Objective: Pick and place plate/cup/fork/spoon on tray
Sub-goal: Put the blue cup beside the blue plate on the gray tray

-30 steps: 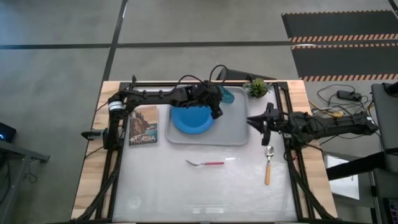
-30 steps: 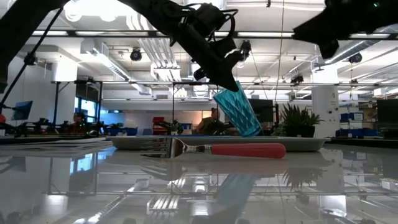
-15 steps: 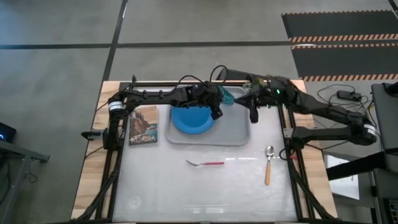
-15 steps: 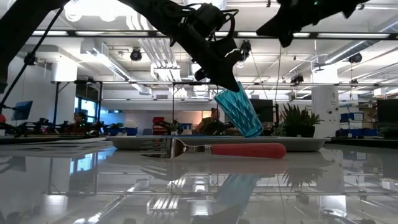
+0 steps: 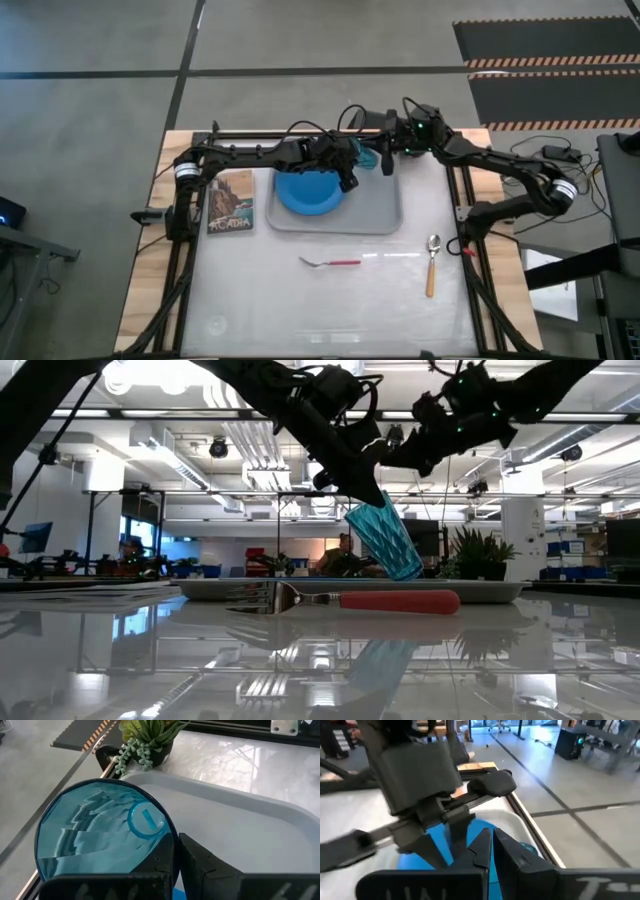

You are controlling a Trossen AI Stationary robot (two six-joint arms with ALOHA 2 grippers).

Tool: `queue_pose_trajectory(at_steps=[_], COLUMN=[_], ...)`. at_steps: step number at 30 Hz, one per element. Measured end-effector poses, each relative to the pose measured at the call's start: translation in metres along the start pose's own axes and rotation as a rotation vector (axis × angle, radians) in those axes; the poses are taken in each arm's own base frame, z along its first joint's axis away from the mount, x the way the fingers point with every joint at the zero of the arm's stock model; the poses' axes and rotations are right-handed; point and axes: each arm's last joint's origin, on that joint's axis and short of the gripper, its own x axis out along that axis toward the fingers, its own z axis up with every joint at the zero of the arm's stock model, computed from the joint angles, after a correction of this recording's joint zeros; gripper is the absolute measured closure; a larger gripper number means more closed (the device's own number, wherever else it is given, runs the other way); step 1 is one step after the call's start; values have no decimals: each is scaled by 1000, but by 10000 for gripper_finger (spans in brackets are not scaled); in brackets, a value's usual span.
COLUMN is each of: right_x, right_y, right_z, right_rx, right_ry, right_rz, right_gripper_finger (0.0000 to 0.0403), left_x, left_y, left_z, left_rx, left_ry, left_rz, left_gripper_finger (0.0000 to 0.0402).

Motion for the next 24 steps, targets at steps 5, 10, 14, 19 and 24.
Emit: queue_pose_trajectory(at_steps=[5, 10, 14, 19, 24], right_x=[13, 24, 26, 21, 22], right_y=[-9, -18, -19, -18, -21], right_z=[-13, -22, -19, -10, -2], right_rx=[-59, -36, -27, -28, -3], right_ry=[48, 86, 123, 195, 244], right_rz=[-22, -28, -16, -11, -18], right_gripper_finger=[394, 394, 394, 394, 394], left_x=[0, 0, 0, 0, 0], left_y=[0, 0, 0, 0, 0], left_z=[0, 0, 0, 0, 1], left_rx=[0, 0, 0, 1, 5], left_ry=[-4, 2, 0, -3, -7], left_rz=[1, 1, 0, 0, 2], left_gripper_finger=[402, 401, 402, 401, 402])
